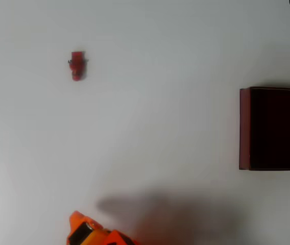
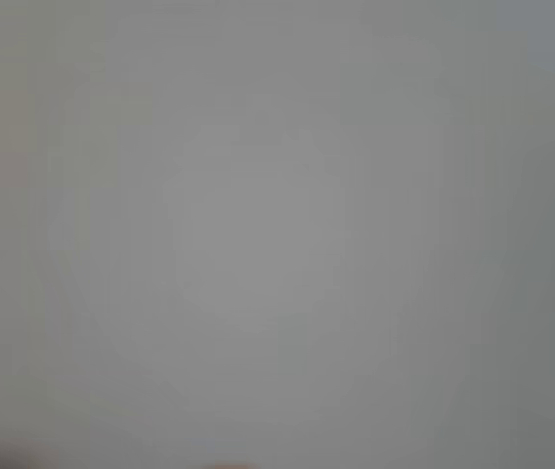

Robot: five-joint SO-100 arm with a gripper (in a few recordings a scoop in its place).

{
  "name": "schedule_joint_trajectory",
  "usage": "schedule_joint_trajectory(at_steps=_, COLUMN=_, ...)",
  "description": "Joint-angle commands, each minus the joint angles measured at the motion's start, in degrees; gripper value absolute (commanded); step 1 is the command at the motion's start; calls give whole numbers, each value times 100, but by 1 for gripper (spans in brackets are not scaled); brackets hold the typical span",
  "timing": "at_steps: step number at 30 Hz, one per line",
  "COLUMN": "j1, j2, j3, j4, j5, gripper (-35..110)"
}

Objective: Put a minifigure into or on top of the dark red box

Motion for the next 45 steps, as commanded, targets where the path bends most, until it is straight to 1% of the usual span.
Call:
schedule_joint_trajectory(at_steps=1, j1=-70, j2=79, j3=-35, j4=123, j5=-70, gripper=0)
schedule_joint_trajectory(at_steps=16, j1=-62, j2=79, j3=-35, j4=123, j5=-62, gripper=0)
schedule_joint_trajectory(at_steps=21, j1=70, j2=79, j3=-79, j4=79, j5=554, gripper=0)
schedule_joint_trajectory(at_steps=22, j1=158, j2=79, j3=-149, j4=35, j5=861, gripper=0)
schedule_joint_trajectory(at_steps=23, j1=290, j2=79, j3=-229, j4=-88, j5=1512, gripper=0)
schedule_joint_trajectory(at_steps=24, j1=343, j2=79, j3=-281, j4=-176, j5=1863, gripper=0)
schedule_joint_trajectory(at_steps=26, j1=501, j2=79, j3=-325, j4=26, j5=2549, gripper=0)
schedule_joint_trajectory(at_steps=29, j1=984, j2=79, j3=-290, j4=413, j5=4078, gripper=0)
schedule_joint_trajectory(at_steps=30, j1=1107, j2=79, j3=-343, j4=519, j5=4447, gripper=0)
schedule_joint_trajectory(at_steps=32, j1=1459, j2=79, j3=-492, j4=896, j5=5317, gripper=4)
schedule_joint_trajectory(at_steps=34, j1=1626, j2=-53, j3=-712, j4=1011, j5=6064, gripper=6)
schedule_joint_trajectory(at_steps=39, j1=1828, j2=-343, j3=-923, j4=466, j5=7163, gripper=12)
schedule_joint_trajectory(at_steps=41, j1=1925, j2=-633, j3=-984, j4=413, j5=7831, gripper=13)
schedule_joint_trajectory(at_steps=44, j1=1969, j2=-1204, j3=-940, j4=88, j5=8859, gripper=13)
schedule_joint_trajectory(at_steps=45, j1=1969, j2=-1415, j3=-932, j4=-105, j5=9062, gripper=13)
